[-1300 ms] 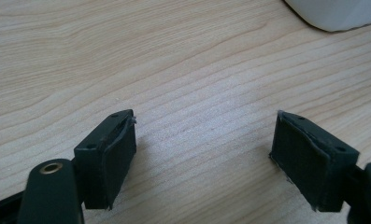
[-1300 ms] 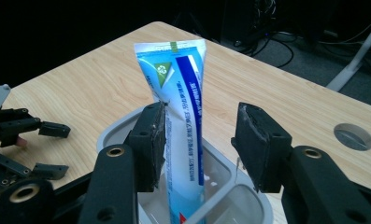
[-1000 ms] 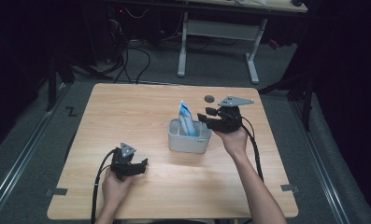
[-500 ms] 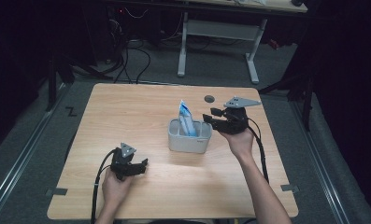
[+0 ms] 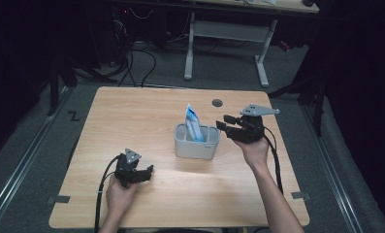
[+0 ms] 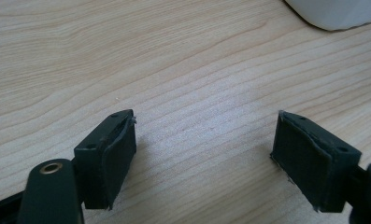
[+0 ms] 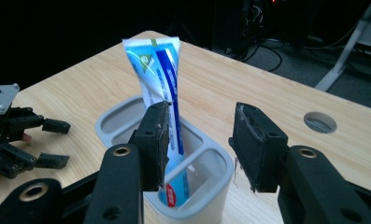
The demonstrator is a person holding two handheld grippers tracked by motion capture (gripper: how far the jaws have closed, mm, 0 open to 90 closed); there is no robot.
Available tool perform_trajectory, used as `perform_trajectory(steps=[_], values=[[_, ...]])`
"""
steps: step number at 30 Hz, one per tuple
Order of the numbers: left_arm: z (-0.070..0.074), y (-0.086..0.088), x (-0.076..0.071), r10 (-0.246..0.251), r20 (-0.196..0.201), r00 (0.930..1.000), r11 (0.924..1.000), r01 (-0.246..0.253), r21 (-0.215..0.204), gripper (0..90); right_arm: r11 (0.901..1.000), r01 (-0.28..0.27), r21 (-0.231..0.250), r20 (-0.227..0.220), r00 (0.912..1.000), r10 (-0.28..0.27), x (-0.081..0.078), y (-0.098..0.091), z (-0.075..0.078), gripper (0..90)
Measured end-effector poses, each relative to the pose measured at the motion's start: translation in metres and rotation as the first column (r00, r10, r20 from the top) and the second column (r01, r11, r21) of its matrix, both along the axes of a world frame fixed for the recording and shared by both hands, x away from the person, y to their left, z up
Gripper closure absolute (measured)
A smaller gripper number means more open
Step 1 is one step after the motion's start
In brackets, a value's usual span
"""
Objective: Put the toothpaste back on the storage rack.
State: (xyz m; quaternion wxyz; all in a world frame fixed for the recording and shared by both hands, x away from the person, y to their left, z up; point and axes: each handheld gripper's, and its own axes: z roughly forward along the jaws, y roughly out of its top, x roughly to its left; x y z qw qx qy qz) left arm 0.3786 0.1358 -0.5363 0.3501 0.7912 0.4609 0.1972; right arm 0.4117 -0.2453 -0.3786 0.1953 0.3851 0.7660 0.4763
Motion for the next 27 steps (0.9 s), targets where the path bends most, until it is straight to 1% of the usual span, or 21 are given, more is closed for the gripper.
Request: perform_trajectory(steps=[4,16,27], values=[[0.0,0.0,0.0,0.0,0.0,1.0,1.0,0.0,0.0,22.0,0.9997,0.018,0.018,-0.008,0.9998,-0.018,-0.004,-0.009,-0.003,56.2],[0.0,0.0,0.0,0.002,0.0,1.0,1.0,-0.002,-0.001,22.1,0.9971,0.055,0.052,-0.006,0.9985,-0.054,-0.014,-0.03,-0.005,56.2],[0.0,0.0,0.0,0.002,0.0,1.0,1.0,-0.002,-0.001,22.1,0.996,0.072,0.053,-0.008,0.9974,-0.072,-0.021,-0.041,-0.008,56.2]])
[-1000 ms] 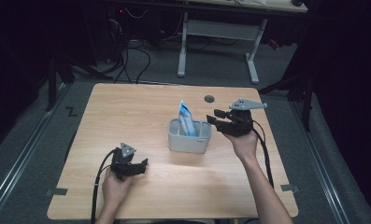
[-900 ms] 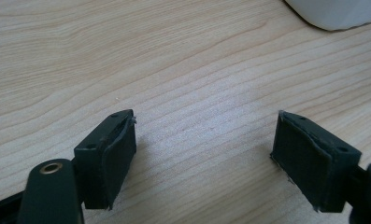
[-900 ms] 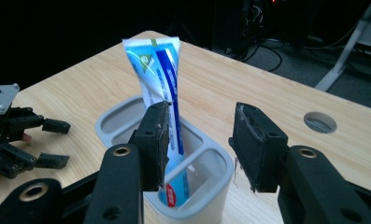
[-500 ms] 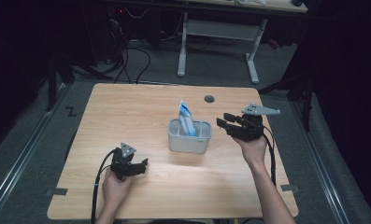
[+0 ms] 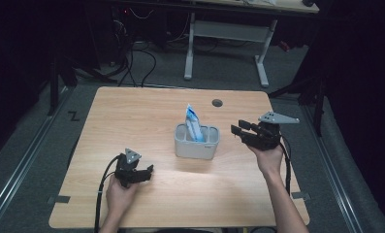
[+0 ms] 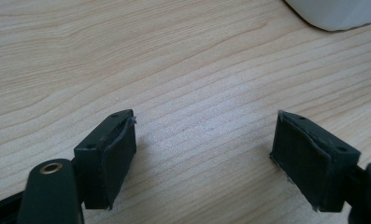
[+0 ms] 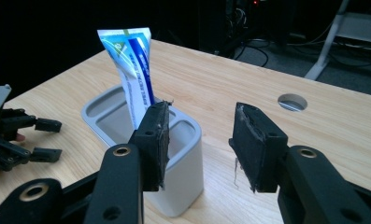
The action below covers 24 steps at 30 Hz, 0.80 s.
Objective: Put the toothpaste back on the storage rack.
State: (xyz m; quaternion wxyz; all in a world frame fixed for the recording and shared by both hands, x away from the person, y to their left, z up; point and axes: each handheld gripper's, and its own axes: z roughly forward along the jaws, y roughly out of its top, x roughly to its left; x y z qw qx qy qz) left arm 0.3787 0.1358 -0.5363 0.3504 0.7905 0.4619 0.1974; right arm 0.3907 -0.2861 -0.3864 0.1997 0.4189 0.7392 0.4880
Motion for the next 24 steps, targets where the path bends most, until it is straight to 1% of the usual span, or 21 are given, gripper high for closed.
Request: perform_trajectory(steps=[3,5,10,17,20,24], values=[[0.0,0.0,0.0,0.0,0.0,1.0,1.0,0.0,0.0,22.1,0.9999,0.013,0.004,0.001,0.9999,-0.013,-0.002,-0.005,-0.002,56.0],[0.0,0.0,0.0,0.0,0.0,1.0,1.0,0.0,0.0,22.1,0.9998,0.022,-0.005,-0.002,0.9998,-0.022,-0.003,-0.008,-0.003,55.8],[0.0,0.0,0.0,0.001,0.0,1.0,1.0,-0.001,0.0,22.1,0.9993,0.034,-0.012,-0.005,0.9994,-0.034,-0.006,-0.016,-0.005,55.8],[0.0,0.0,0.0,0.001,0.0,1.0,1.0,-0.001,0.0,22.1,0.9985,0.055,0.004,-0.01,0.9984,-0.055,-0.011,-0.025,-0.009,55.9],[0.0,0.0,0.0,0.001,0.0,1.0,1.0,-0.001,0.001,22.1,0.9982,0.059,0.003,-0.012,0.9982,-0.059,-0.012,-0.026,-0.01,56.0],[0.0,0.0,0.0,0.001,0.0,1.0,1.0,-0.001,0.001,22.1,0.998,0.063,-0.004,-0.004,0.998,-0.063,-0.016,-0.028,-0.009,56.0]])
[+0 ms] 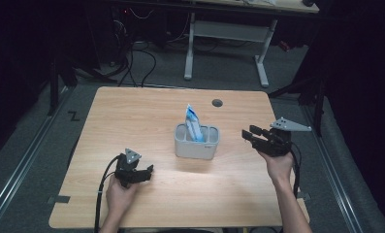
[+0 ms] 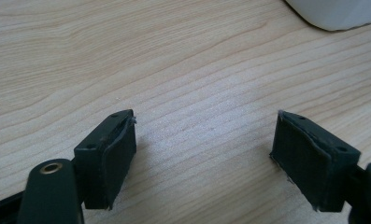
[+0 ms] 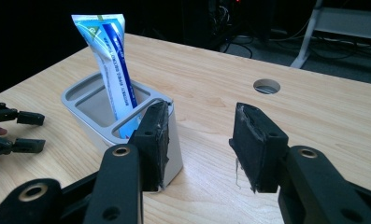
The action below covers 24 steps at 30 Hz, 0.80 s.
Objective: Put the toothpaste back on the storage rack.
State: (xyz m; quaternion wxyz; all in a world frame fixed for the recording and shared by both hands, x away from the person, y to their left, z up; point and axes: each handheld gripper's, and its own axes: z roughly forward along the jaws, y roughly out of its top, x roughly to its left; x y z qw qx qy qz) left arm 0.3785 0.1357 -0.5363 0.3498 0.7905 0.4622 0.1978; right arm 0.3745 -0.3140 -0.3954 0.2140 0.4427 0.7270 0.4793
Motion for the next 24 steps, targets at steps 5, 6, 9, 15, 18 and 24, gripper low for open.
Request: perform_trajectory(steps=[5,6,9,15,18,24], values=[[0.0,0.0,0.0,0.0,0.0,1.0,1.0,0.0,0.0,22.0,0.9999,0.011,0.005,-0.007,0.9999,-0.011,-0.003,-0.005,-0.004,55.9],[0.0,0.0,0.0,0.0,0.0,1.0,1.0,0.0,0.001,21.9,0.9999,0.015,0.006,-0.01,0.9998,-0.015,-0.003,-0.006,-0.005,56.0],[0.0,0.0,0.0,0.0,0.0,1.0,1.0,0.0,0.001,21.9,0.9996,0.026,0.008,-0.014,0.9996,-0.026,-0.005,-0.01,-0.008,55.9],[0.0,0.0,0.0,0.0,0.0,1.0,1.0,0.0,0.001,21.9,0.9986,0.046,-0.026,-0.016,0.9988,-0.046,-0.009,-0.012,-0.014,55.9],[0.0,0.0,0.0,0.0,0.0,1.0,1.0,0.0,0.001,21.9,0.9983,0.05,-0.031,-0.022,0.9985,-0.051,-0.01,-0.013,-0.018,55.9],[0.0,0.0,0.0,0.0,0.0,1.0,1.0,0.0,0.001,21.9,0.9979,0.06,-0.024,-0.026,0.9978,-0.061,-0.013,-0.017,-0.021,56.2]])
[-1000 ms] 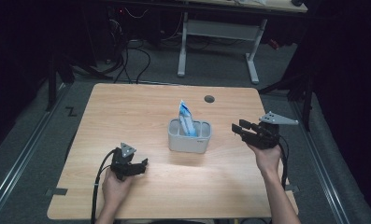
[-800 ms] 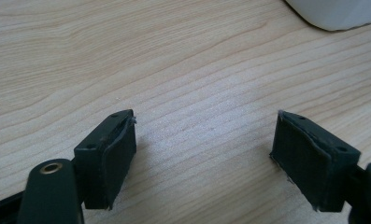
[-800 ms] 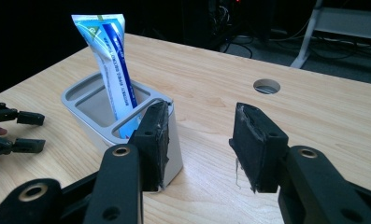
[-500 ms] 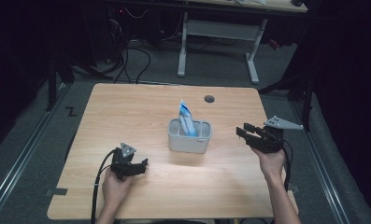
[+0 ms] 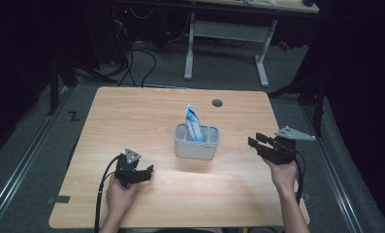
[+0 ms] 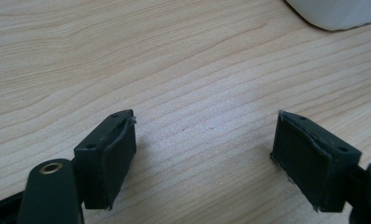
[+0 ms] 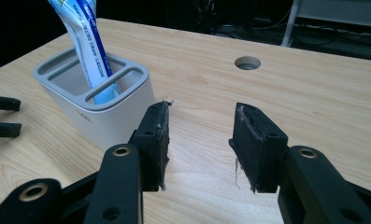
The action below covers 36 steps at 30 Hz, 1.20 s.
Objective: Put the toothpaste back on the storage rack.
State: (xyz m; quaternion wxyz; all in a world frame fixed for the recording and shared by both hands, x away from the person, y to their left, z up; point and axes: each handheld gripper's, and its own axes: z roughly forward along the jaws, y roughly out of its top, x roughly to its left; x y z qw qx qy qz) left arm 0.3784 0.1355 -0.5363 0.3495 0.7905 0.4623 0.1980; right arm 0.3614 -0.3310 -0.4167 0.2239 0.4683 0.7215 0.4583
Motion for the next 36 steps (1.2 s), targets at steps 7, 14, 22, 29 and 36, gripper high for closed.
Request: perform_trajectory(steps=[7,14,22,29,36], values=[[0.0,0.0,0.0,-0.001,0.0,1.0,1.0,0.001,0.0,21.8,0.9999,0.006,0.01,-0.015,0.9999,-0.006,-0.006,-0.007,-0.006,56.5],[0.0,0.0,0.0,-0.001,0.0,1.0,1.0,0.001,0.0,21.8,0.9989,0.025,0.04,-0.028,0.9993,-0.024,-0.011,-0.013,-0.015,56.5],[0.0,0.0,0.0,-0.001,0.0,1.0,1.0,0.001,0.0,21.8,0.9981,0.023,0.058,-0.035,0.9992,-0.021,-0.014,-0.015,-0.025,58.0],[0.0,0.0,0.0,-0.001,-0.001,1.0,1.0,0.001,-0.001,21.7,0.9969,0.034,0.071,-0.054,0.9981,-0.03,-0.016,-0.015,-0.036,58.4],[0.0,0.0,0.0,-0.001,-0.001,1.0,1.0,0.001,-0.001,21.7,0.9972,0.032,0.068,-0.066,0.9974,-0.027,-0.016,-0.012,-0.045,58.5]])
